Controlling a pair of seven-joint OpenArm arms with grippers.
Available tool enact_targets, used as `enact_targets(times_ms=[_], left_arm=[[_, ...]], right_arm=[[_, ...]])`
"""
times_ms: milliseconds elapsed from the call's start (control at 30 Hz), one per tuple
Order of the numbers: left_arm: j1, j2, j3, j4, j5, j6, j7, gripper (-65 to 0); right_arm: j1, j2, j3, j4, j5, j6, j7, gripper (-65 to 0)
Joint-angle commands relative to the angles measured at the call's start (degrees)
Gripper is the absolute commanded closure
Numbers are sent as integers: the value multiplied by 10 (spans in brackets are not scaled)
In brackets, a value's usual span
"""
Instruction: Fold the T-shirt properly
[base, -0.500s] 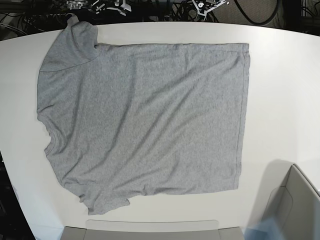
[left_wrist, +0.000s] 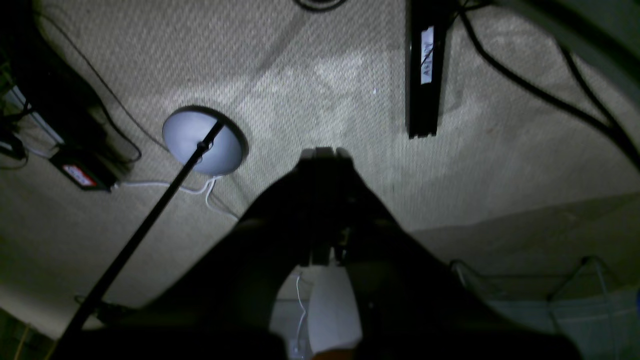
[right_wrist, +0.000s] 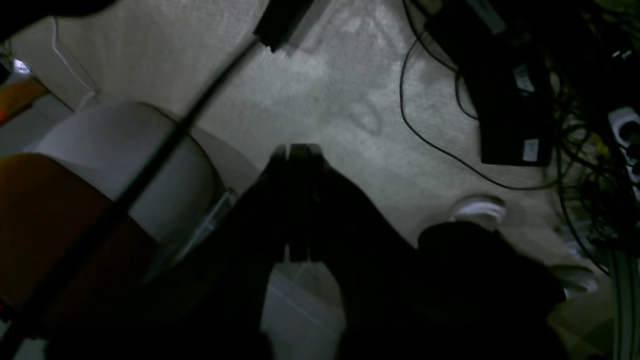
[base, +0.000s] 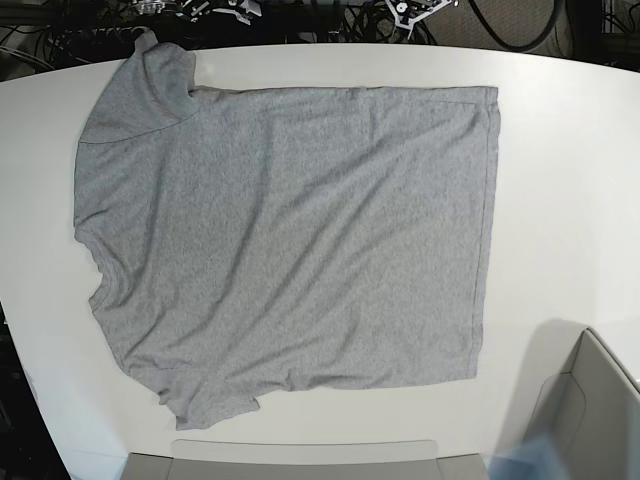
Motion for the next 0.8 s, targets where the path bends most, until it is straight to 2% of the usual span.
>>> enact_targets(times_ms=[0, 267, 367, 467, 767], left_arm=[[3, 0, 1, 2, -1, 3, 1, 0], [3, -26, 0, 2, -2, 3, 1, 0], [3, -27, -1, 2, -3, 3, 1, 0], [0, -28, -2, 2, -3, 3, 1, 0], [-22, -24, -2, 2, -4, 3, 1, 0]], right_arm=[[1, -6, -9, 2, 3, 9, 0, 0], [1, -9, -9, -2, 3, 9, 4, 0], [-4, -11, -9, -1, 5, 9, 4, 0], [-16, -27, -9, 0, 3, 9, 4, 0], [-43, -27, -9, 0, 5, 9, 1, 0]])
